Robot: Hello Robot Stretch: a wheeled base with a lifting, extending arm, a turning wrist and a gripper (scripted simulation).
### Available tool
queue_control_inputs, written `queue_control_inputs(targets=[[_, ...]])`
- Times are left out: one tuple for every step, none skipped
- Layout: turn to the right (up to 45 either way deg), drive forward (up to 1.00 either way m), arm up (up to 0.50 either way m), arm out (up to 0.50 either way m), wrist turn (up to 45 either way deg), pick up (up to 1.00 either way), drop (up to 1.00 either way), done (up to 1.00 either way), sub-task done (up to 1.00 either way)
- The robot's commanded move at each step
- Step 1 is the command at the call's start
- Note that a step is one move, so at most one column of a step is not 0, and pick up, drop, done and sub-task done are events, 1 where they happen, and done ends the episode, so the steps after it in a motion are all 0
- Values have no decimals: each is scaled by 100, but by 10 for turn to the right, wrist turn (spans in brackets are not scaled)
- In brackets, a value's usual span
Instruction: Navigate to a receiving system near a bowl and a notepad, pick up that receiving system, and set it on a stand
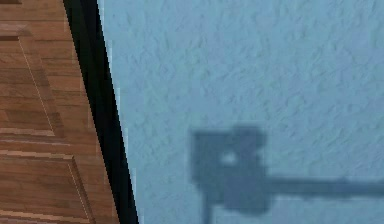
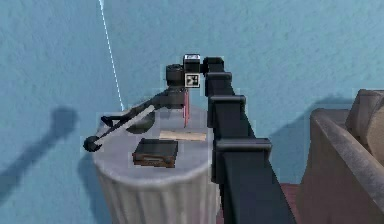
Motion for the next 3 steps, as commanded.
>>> queue_control_inputs(targets=[[0,0,0,0,450,0,0,0,0],[0,0,0,0,270,0,0,0,0],[0,0,-28,0,0,0,0,0,0]])
